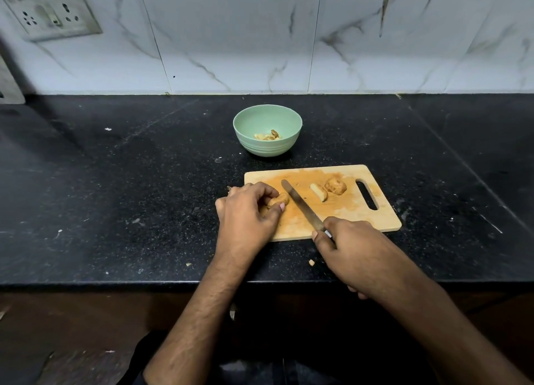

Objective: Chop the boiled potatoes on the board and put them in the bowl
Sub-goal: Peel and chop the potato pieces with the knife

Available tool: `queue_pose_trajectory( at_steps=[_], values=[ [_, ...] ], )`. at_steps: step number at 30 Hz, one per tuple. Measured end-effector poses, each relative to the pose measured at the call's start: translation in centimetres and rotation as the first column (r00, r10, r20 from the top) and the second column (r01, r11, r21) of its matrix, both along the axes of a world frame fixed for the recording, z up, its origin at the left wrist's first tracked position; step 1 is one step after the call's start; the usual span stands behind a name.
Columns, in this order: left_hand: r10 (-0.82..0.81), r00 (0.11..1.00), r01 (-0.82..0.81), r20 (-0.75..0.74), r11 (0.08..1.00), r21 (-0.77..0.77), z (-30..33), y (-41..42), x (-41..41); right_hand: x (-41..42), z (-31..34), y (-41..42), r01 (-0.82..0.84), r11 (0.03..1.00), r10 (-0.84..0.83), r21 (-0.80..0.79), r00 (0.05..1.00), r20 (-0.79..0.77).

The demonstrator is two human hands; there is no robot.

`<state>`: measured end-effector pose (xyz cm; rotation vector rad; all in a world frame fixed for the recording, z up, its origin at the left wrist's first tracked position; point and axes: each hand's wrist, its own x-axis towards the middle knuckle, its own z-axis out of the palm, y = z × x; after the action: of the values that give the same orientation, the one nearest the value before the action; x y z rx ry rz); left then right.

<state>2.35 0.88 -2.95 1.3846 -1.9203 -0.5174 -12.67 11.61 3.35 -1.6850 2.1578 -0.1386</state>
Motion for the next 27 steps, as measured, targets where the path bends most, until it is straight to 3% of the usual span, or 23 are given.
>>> queue_pose_trajectory(
  at_steps=[11,14,22,27],
  values=[
    [0.147,0.980,-0.134,0.134,0.986,-0.100,0.1,1.4,-2.8,1.3,-0.7,0.2,0.004,1.000,-0.004,-0.001,1.000,-0.008],
    [0.154,0.974,-0.145,0.164,0.987,-0.066,0.4,1.2,-3.0,1.1,-0.5,-0.7,-0.027,0.999,0.027,-0.029,0.999,-0.025],
    [-0.160,0.983,0.177,-0.088,0.950,0.255,0.9,-0.9,0.2,0.9,-0.5,-0.5,-0.077,0.996,0.073,-0.043,0.994,-0.084],
    [-0.244,0.970,0.235,0.008,0.941,0.243,1.6,-2.9,0.2,1.6,-0.7,-0.4,-0.080,0.995,0.075,-0.065,0.995,-0.064]
  ],
)
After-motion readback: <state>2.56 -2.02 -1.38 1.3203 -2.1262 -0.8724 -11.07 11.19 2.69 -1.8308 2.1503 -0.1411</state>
